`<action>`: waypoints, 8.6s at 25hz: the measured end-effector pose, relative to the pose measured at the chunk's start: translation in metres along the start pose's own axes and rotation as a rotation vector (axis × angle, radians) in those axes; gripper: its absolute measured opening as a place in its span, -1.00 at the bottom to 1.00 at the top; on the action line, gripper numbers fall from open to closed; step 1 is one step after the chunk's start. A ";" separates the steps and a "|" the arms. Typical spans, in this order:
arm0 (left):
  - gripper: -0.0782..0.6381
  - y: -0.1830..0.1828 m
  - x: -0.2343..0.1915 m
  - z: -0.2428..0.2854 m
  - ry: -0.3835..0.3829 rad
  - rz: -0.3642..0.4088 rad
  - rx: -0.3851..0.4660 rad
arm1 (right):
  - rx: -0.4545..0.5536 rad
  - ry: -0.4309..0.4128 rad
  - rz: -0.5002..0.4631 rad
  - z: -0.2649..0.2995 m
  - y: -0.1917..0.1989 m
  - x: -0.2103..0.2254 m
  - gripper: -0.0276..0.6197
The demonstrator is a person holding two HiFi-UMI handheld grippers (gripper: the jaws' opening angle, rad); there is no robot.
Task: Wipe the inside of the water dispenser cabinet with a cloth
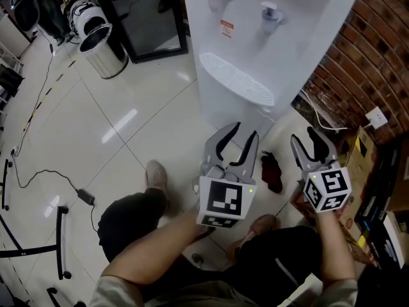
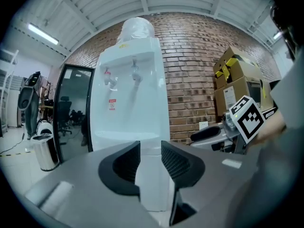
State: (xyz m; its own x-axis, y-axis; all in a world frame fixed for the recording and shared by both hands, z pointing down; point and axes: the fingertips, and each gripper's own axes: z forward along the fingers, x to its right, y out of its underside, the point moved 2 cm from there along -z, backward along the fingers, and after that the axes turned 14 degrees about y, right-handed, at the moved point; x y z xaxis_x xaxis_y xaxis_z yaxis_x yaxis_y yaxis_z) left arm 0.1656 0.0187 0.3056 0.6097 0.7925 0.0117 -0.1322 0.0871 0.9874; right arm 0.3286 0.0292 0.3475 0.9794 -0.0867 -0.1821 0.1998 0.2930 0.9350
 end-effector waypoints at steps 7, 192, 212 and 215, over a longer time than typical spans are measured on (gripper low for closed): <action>-0.44 0.035 0.004 0.028 -0.017 -0.016 -0.031 | -0.179 0.014 0.008 0.032 0.098 0.003 -0.16; -0.25 0.134 -0.305 -0.146 -0.188 -0.004 -0.574 | 0.120 -0.457 -0.041 0.138 -0.195 -0.316 -0.56; -0.27 0.134 -0.306 -0.149 -0.186 -0.054 -0.514 | -0.013 -0.582 -0.233 0.183 -0.148 -0.445 -0.56; -0.27 0.135 -0.308 -0.149 -0.188 -0.066 -0.517 | -0.017 -0.546 -0.229 0.188 -0.146 -0.434 -0.56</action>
State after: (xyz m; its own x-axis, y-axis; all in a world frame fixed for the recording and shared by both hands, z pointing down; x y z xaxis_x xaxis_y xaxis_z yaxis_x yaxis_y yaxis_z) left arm -0.1565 -0.1232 0.4119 0.7525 0.6581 0.0269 -0.4267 0.4559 0.7811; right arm -0.1308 -0.1549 0.3472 0.7565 -0.6253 -0.1915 0.4093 0.2243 0.8844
